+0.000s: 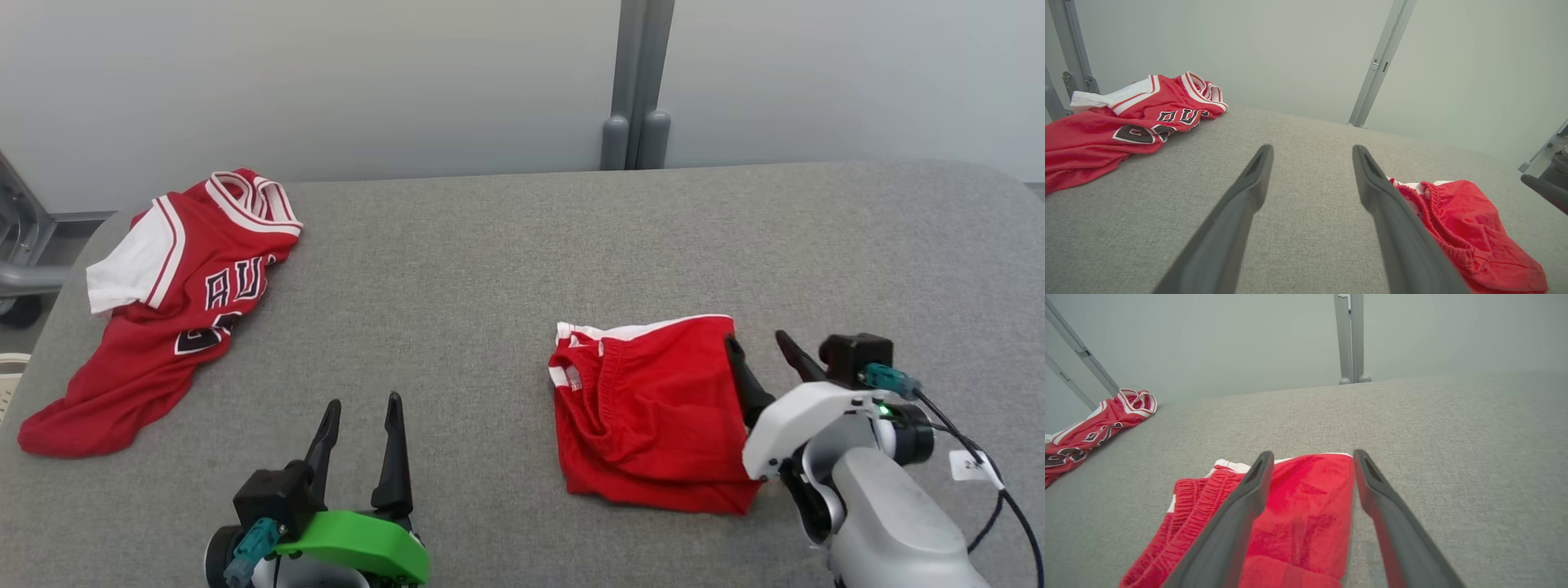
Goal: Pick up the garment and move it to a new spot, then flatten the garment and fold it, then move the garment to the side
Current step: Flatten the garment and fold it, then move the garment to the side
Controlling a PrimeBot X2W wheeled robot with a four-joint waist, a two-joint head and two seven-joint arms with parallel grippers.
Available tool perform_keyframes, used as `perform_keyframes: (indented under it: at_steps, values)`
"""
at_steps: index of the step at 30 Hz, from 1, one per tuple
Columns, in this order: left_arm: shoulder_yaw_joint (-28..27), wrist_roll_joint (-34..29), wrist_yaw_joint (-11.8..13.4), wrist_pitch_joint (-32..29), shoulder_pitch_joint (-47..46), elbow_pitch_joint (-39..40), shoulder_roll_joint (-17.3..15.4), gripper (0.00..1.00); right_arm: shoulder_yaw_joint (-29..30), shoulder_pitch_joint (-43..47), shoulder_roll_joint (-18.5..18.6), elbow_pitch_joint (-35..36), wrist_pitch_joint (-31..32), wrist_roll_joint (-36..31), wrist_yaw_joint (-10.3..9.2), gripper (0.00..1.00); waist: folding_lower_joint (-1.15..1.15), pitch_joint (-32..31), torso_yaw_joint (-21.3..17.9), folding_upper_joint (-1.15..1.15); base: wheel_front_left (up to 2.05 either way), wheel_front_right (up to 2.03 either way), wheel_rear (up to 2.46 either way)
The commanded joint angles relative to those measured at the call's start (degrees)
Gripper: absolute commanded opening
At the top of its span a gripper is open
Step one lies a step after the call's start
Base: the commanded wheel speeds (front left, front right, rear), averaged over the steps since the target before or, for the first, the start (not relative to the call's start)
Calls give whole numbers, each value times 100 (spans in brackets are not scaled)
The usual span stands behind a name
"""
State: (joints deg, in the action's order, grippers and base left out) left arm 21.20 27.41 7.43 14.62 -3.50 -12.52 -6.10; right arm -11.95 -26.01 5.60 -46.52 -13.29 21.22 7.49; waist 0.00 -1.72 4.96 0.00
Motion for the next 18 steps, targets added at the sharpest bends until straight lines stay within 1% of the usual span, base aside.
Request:
perform_keyframes:
  at_steps: [1, 5, 8, 13, 18]
  values:
    - [9, 15, 17, 13, 83, 14, 2, 100, 133, 166, 52, 51, 67, -54, 1, 100, 0, -5, -17, 0, 0, 0, 0]
    - [25, 26, 2, 17, 101, 13, 2, 100, 476, 442, 144, 207, 339, -179, 1, 100, 0, 8, -14, 0, 0, 0, 0]
    - [40, 27, 7, 17, 97, 24, 5, 100, 530, 589, 161, 345, 686, -120, 1, 100, 0, 33, 18, 0, 0, 0, 0]
    - [79, 26, 3, 5, 29, -1, 6, 100, 427, 657, 252, 572, 1348, 251, 1, 100, 0, 95, 154, 0, 0, 0, 0]
    - [110, 15, 18, 5, -24, -13, 6, 100, 310, 552, 453, 653, 1945, 752, 1, 100, 0, 155, 347, 0, 0, 0, 0]
